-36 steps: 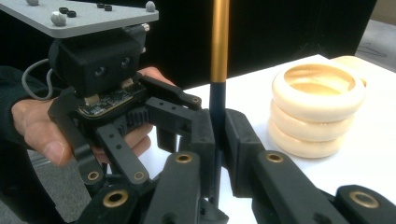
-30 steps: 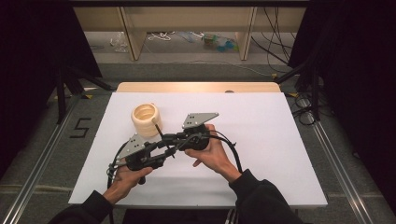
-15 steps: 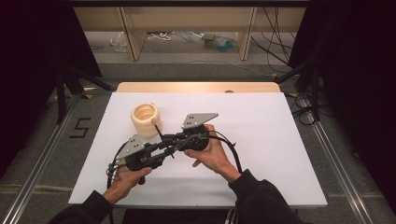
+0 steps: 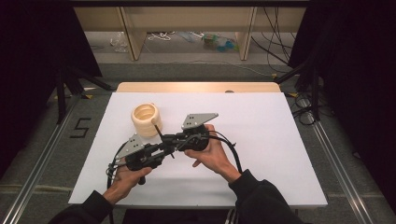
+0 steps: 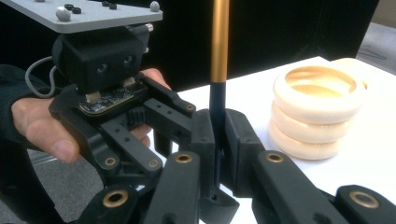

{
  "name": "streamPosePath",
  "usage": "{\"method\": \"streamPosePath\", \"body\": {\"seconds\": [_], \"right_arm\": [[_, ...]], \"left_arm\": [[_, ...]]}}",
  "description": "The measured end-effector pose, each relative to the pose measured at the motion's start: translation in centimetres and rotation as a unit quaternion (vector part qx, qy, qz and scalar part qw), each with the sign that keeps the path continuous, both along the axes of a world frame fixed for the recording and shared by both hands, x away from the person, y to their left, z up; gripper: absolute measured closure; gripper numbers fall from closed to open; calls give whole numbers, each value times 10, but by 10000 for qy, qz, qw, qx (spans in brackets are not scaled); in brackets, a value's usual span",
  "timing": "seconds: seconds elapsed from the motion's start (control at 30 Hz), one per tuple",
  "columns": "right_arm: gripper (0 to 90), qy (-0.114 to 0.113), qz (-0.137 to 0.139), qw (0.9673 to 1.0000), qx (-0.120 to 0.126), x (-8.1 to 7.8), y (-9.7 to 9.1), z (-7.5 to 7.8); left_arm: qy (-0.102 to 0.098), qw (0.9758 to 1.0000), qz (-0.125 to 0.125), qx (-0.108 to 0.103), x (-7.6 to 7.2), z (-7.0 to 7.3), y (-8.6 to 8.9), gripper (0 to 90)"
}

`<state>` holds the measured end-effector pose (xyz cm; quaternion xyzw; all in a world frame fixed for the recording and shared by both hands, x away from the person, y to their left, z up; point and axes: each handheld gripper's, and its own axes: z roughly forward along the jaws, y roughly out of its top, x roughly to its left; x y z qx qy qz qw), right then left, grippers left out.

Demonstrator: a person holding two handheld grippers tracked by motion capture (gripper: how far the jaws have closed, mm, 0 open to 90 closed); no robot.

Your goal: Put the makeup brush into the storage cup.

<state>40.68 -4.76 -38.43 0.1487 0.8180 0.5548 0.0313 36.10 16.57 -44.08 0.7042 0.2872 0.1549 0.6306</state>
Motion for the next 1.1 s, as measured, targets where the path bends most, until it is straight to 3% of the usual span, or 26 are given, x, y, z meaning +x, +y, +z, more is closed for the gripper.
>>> {"method": "streamPosePath", "body": {"seconds": [0.3, 0.53, 0.67, 0.73, 0.83, 1.1], "right_arm": [[834, -11, 2, 10000, 24, 0, 0, 0], [835, -37, 5, 10000, 16, -1, 0, 1], [835, -38, 6, 10000, 23, -1, -1, 1], [833, -74, 3, 10000, 43, -1, -1, 2], [826, -111, -44, 9999, 28, -2, -1, 3], [640, -177, -246, 9995, 115, -7, -8, 16]], "left_arm": [[-14, 10000, -65, 8, 1, 0, 1, 766], [264, 9995, -37, -167, 0, 0, 1, 804], [317, 9992, -62, -240, 0, 0, 2, 818], [474, 9980, -34, -407, 1, -1, 4, 834], [370, 9988, -47, -322, 1, -1, 4, 836], [382, 9989, 41, -278, 2, 0, 8, 836]]}}
